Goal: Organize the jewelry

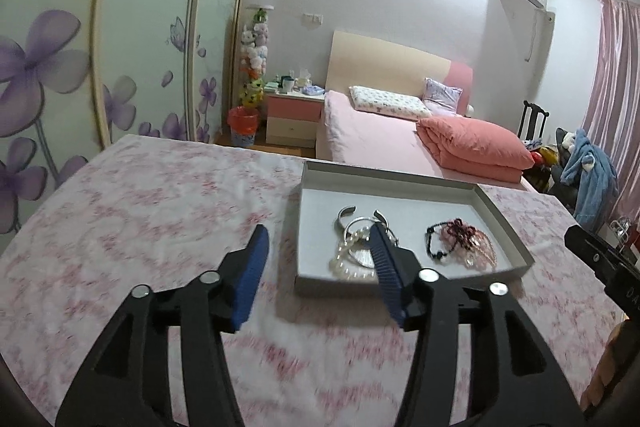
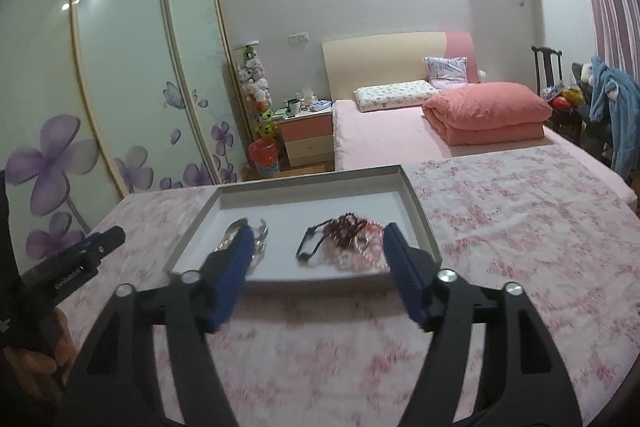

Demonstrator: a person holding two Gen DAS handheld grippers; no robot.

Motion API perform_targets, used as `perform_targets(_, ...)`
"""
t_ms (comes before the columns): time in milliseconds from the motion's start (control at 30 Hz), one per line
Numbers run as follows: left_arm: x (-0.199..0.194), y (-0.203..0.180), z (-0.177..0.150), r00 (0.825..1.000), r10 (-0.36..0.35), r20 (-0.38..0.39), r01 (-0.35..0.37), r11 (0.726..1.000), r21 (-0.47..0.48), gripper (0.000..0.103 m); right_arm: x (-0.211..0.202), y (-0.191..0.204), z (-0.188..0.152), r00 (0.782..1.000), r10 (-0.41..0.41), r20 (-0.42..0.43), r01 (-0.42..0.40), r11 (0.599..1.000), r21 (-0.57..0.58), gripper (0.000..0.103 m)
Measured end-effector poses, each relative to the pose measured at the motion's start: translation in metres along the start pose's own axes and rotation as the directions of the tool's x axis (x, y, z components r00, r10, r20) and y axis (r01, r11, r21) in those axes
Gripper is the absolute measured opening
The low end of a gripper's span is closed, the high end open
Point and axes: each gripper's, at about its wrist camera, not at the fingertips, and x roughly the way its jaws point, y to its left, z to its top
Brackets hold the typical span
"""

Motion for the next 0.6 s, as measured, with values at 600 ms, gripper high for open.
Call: perform_targets(600,-0.071,-0.014,-0.037,0.989,0.032,0.141,-0.042,0.996,0.074,0.101,-0.075,0.022,-0.04,0.99,-0.042,0.135,0.054,0.995,-0.085,0.099)
